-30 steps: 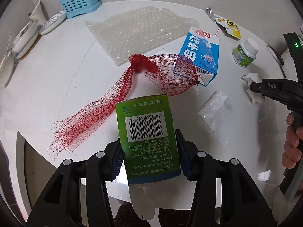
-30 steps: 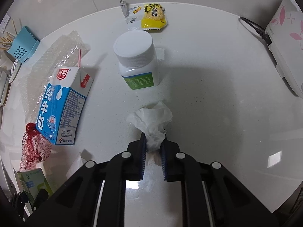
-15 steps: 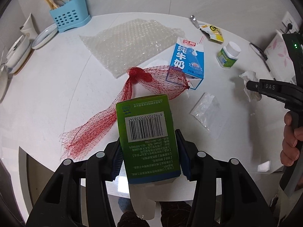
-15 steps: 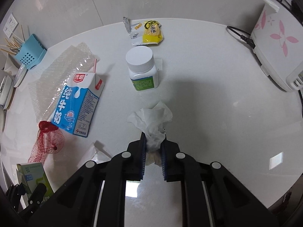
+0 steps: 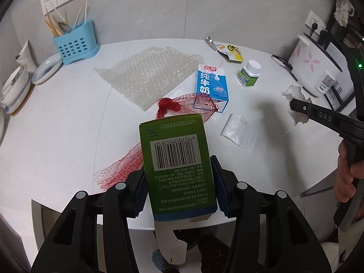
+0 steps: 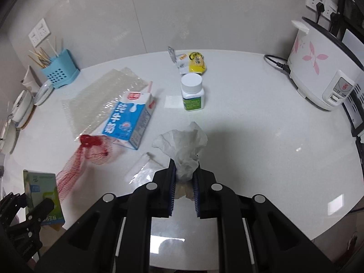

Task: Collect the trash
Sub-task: 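Lift the green box and tissue and carry them toward the trash bin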

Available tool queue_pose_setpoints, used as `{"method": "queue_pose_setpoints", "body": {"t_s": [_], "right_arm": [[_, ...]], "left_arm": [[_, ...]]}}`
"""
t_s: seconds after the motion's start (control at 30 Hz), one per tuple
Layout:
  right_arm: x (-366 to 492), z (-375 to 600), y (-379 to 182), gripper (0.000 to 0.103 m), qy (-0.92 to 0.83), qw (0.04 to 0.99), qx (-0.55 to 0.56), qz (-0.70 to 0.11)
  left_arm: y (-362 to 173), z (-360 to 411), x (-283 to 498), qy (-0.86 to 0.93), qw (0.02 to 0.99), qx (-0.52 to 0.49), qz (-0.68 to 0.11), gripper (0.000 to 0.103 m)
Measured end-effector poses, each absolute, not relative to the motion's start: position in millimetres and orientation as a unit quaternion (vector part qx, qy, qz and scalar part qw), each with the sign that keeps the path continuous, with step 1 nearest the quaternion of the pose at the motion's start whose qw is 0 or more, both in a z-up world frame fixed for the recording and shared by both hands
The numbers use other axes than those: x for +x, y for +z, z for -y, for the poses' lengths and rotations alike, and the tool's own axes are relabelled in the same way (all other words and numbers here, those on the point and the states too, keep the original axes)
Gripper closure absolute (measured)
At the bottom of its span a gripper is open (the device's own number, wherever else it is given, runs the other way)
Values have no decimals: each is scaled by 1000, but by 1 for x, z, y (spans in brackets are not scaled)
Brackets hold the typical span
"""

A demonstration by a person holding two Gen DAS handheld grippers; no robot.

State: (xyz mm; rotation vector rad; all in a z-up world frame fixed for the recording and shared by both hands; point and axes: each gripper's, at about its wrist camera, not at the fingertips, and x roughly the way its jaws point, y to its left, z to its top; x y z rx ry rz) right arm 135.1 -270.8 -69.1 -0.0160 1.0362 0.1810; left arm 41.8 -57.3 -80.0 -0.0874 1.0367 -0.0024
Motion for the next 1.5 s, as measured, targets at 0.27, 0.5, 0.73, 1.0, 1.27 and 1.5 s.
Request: {"method": "queue_pose_setpoints", "body": {"t_s": [0.27,0.5,0.73,1.0,1.27,1.5], "right_arm": [[70,252,-48,91,79,879,-2,-471],[-6,232,-32,91,76,890,2,-449],[-72,214,-38,91,76,888,2,-454],[-124,203,-67,91,99,873,2,-478],[-149,199,-124,91,129,849,1,-512],[-151,199,-224,91,153,824,-16,-546]], "left_arm": [[-64,38,-6,-33,879,-24,-474,54],[-58,22,-55,-66,885,-5,-461,54],[-66,14,-98,-101,880,11,-464,55],[-96,16,-139,-121,870,19,-477,55],[-154,23,-159,-132,855,4,-502,55],[-235,28,-161,-113,847,-12,-519,55]]}}
